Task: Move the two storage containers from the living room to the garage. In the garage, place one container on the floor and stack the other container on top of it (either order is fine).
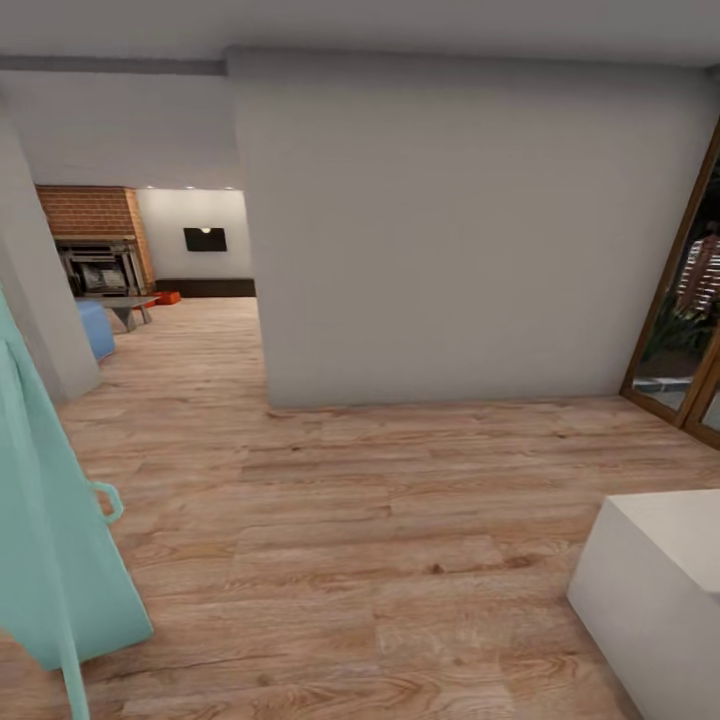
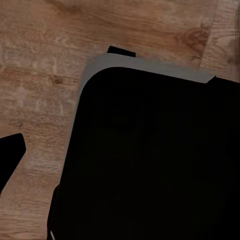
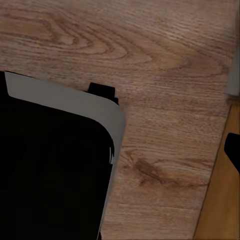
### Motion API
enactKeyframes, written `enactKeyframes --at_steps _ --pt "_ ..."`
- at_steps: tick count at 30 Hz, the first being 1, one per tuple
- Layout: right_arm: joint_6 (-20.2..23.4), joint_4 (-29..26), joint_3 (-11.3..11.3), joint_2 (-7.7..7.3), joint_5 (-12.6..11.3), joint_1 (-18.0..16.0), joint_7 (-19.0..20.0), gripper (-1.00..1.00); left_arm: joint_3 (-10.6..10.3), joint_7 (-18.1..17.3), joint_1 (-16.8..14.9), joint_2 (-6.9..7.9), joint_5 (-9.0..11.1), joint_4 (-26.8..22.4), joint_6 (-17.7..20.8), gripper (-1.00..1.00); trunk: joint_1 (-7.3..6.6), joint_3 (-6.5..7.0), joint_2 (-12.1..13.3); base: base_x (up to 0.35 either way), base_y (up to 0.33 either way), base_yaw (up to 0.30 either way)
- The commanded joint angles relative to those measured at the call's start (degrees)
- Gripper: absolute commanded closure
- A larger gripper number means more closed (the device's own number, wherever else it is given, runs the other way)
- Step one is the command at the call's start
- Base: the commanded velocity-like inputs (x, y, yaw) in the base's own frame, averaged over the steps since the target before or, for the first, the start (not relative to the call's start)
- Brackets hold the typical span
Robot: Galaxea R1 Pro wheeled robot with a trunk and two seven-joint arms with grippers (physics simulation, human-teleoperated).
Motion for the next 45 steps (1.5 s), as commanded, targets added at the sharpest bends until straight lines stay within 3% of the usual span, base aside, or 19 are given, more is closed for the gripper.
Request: enactKeyframes --at_steps 1,35,45 --pt "-0.3 0.2 0.5 0.01 -0.6 -0.1 0.1 -1.00 0.2 0.1 0.0 -0.01 0.0 -0.1 -0.1 -1.00 0.03 -0.05 0.0 0.331 0.000 0.000" --pt "-0.4 0.2 0.4 0.19 -0.4 -0.1 0.2 -1.00 0.2 0.1 0.0 0.16 0.1 -0.1 -0.1 -1.00 0.03 -0.05 0.0 0.332 0.000 0.000" --pt "-0.6 0.2 0.4 0.17 -0.4 -0.1 0.2 -1.00 0.3 0.1 0.0 0.10 0.1 -0.1 -0.1 -1.00 0.03 -0.05 0.0 0.333 0.000 0.211"
